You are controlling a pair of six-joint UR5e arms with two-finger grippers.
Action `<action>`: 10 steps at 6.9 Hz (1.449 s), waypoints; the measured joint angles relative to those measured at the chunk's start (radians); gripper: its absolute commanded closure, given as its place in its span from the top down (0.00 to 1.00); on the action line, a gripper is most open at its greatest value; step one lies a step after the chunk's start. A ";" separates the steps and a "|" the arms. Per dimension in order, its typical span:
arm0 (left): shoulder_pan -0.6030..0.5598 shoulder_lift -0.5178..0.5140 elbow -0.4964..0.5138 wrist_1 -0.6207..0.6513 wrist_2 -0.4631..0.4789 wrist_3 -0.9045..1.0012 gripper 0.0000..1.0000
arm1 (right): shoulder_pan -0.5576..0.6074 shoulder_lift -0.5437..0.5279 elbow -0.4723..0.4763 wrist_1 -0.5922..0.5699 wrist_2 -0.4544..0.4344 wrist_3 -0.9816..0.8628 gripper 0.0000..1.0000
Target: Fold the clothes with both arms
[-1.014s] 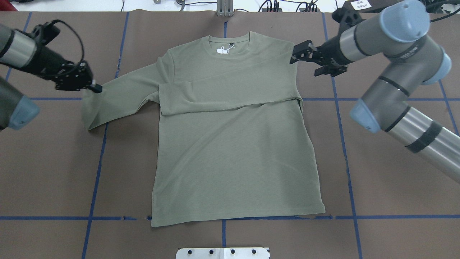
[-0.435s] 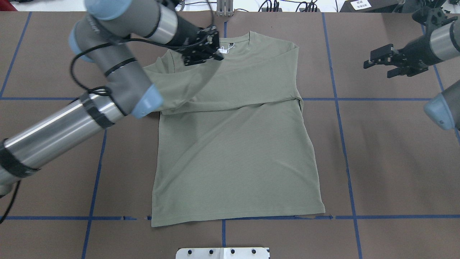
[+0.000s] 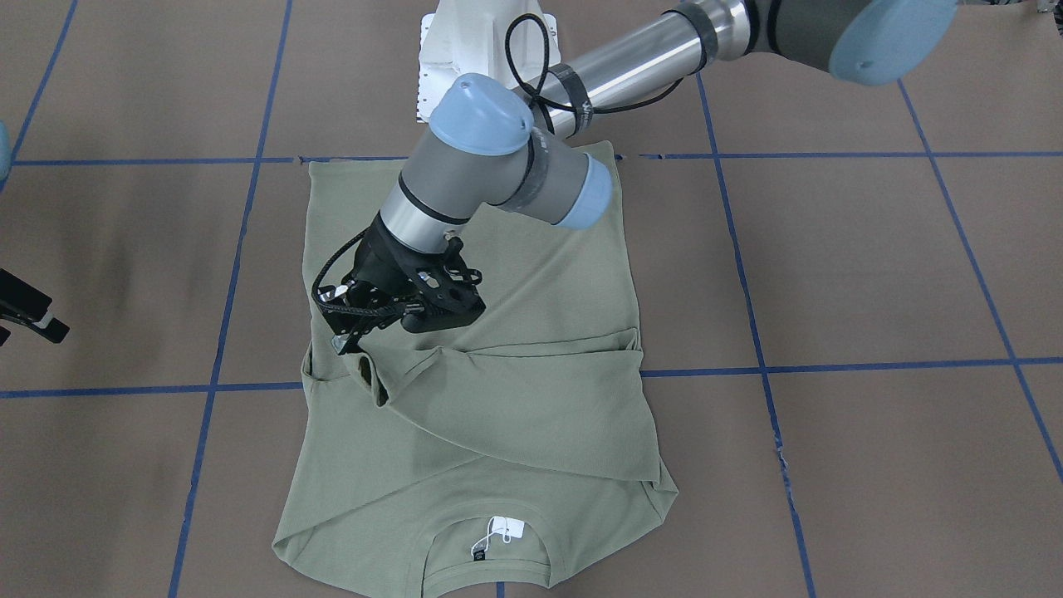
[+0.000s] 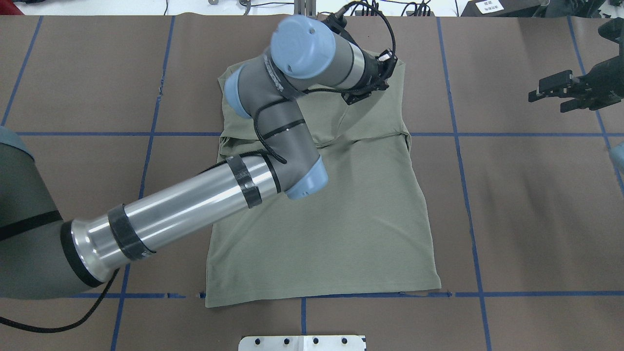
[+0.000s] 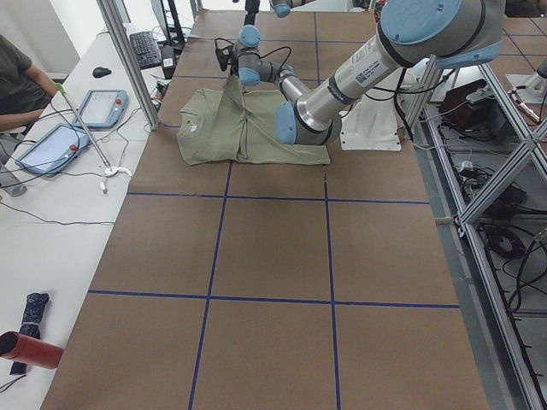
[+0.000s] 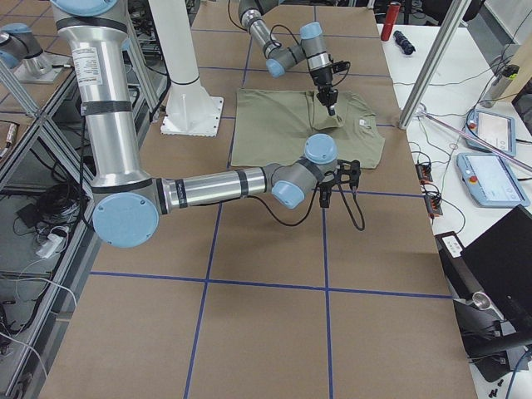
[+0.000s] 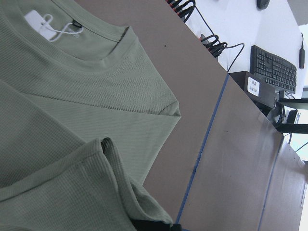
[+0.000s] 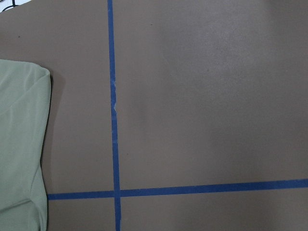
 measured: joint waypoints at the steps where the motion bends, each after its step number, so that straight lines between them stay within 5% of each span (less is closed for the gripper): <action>1: 0.032 -0.025 0.074 -0.061 0.058 -0.002 0.00 | 0.002 -0.012 0.010 0.000 0.000 -0.002 1.00; 2: 0.050 -0.052 0.143 -0.110 0.106 -0.004 0.22 | 0.002 -0.022 0.020 -0.001 0.000 -0.003 1.00; 3: 0.059 -0.082 0.197 -0.145 0.134 -0.006 0.66 | 0.002 -0.031 0.030 -0.001 0.000 -0.002 1.00; 4: 0.066 -0.116 0.243 -0.167 0.147 -0.007 0.74 | 0.002 -0.037 0.037 -0.001 0.000 -0.002 1.00; 5: 0.078 -0.136 0.270 -0.177 0.167 -0.009 0.80 | 0.001 -0.040 0.039 -0.001 0.000 -0.001 1.00; 7: 0.096 -0.138 0.265 -0.178 0.194 -0.027 0.75 | -0.012 -0.038 0.047 -0.001 -0.001 0.025 1.00; 9: 0.087 -0.054 0.069 -0.057 0.086 -0.036 0.72 | -0.081 -0.039 0.085 -0.002 -0.036 0.128 1.00; 10: 0.077 0.027 -0.100 0.073 0.020 -0.015 0.72 | -0.177 -0.040 0.130 -0.003 -0.134 0.254 1.00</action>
